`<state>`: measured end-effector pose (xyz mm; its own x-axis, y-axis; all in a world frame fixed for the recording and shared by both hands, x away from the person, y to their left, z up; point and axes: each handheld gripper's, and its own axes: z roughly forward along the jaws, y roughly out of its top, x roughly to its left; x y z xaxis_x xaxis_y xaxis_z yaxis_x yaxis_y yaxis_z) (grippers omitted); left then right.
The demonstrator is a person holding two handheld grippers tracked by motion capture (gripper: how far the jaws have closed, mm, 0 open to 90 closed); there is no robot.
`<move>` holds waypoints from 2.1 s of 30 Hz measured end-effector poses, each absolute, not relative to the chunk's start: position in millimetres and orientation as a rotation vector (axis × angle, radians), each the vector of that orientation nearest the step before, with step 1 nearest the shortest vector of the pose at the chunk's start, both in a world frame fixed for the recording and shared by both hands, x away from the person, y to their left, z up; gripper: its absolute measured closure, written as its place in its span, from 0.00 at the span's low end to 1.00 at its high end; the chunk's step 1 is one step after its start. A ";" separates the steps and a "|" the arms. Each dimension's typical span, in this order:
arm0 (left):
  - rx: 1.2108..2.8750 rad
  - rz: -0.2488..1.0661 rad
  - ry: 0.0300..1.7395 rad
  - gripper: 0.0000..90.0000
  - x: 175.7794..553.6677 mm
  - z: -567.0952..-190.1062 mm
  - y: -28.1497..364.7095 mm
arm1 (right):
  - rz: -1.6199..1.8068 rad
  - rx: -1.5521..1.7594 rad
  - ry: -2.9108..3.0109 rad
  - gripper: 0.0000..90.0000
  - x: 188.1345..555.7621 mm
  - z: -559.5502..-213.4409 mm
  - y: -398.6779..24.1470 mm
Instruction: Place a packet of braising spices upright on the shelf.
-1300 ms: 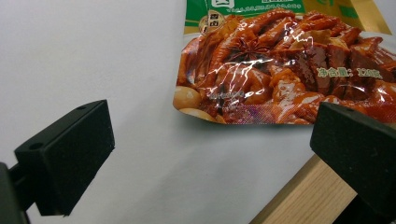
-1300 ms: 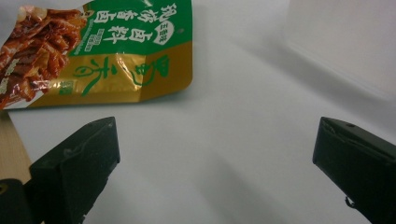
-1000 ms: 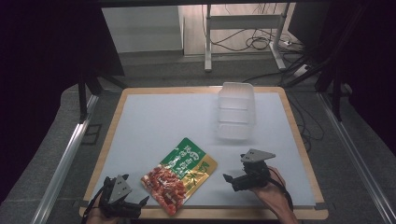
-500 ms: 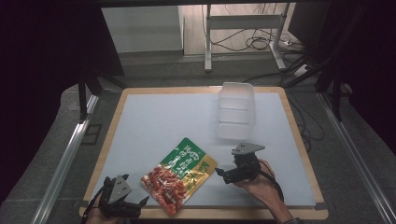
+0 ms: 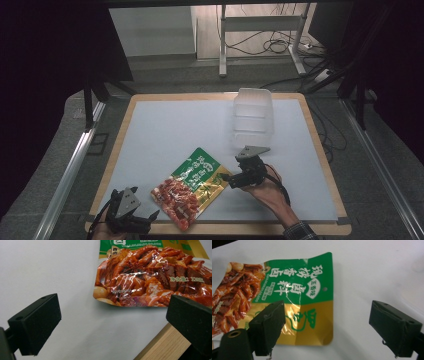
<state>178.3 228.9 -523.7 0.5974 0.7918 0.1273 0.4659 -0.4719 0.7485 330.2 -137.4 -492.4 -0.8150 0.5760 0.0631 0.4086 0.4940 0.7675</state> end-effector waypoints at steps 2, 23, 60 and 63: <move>2.144 0.613 0.988 0.00 178.4 -523.8 228.9 | 1.218 0.840 2.554 0.17 334.7 -494.2 -130.2; 2.153 0.617 0.980 0.00 178.1 -524.1 228.1 | 1.213 0.875 2.758 0.26 375.4 -526.3 -85.3; 2.157 0.624 0.982 0.00 177.9 -524.1 228.0 | 1.214 0.644 2.870 0.98 359.4 -456.8 -57.9; 2.147 0.624 0.990 0.00 178.1 -523.8 229.2 | 1.256 0.643 2.875 0.99 359.3 -447.1 -57.3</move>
